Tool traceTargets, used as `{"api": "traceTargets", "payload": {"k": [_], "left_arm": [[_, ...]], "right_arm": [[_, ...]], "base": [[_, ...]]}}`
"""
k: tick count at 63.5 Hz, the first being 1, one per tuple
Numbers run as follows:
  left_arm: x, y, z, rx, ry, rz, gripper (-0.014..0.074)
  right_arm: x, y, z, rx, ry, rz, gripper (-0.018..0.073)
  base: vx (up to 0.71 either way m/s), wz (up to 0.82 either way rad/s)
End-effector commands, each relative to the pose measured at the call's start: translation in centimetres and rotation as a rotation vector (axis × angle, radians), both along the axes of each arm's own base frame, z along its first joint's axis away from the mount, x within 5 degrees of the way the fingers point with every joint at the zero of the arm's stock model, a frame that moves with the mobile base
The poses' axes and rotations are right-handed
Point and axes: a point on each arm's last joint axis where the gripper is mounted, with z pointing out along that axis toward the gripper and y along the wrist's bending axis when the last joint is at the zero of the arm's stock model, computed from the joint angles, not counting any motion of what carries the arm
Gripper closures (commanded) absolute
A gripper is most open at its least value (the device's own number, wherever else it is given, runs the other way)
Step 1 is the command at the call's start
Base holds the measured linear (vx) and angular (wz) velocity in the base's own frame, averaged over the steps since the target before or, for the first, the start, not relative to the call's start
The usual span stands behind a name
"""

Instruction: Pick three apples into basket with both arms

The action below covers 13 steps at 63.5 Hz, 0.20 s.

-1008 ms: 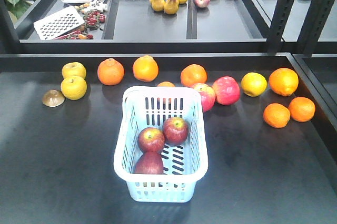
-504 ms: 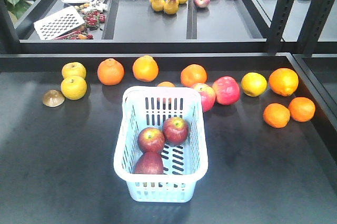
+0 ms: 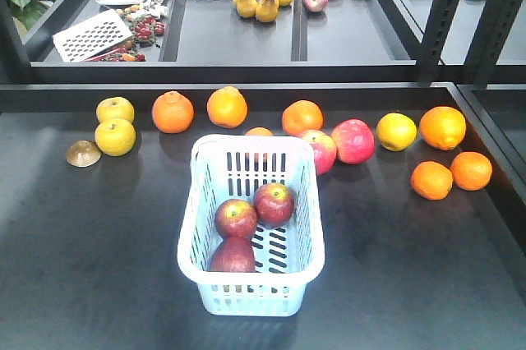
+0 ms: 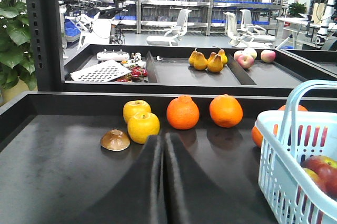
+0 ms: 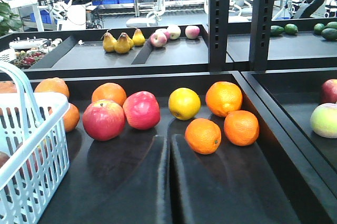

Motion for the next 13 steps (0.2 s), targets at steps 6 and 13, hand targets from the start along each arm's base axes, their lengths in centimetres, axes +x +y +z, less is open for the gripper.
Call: {"api": "traceTargets", "payload": {"k": [6,13], "left_arm": [[-0.11,0.02,0.50,-0.018,-0.079,0.002,0.0603],[-0.11,0.02,0.50,-0.018,-0.079,0.002,0.0603]], "right_arm": [[-0.02,0.01,0.26,-0.006,-0.070,0.000,0.0568],[-0.02,0.01,0.26,-0.006,-0.070,0.000,0.0568]], "base": [[0.00,0.00],[0.00,0.00]]}}
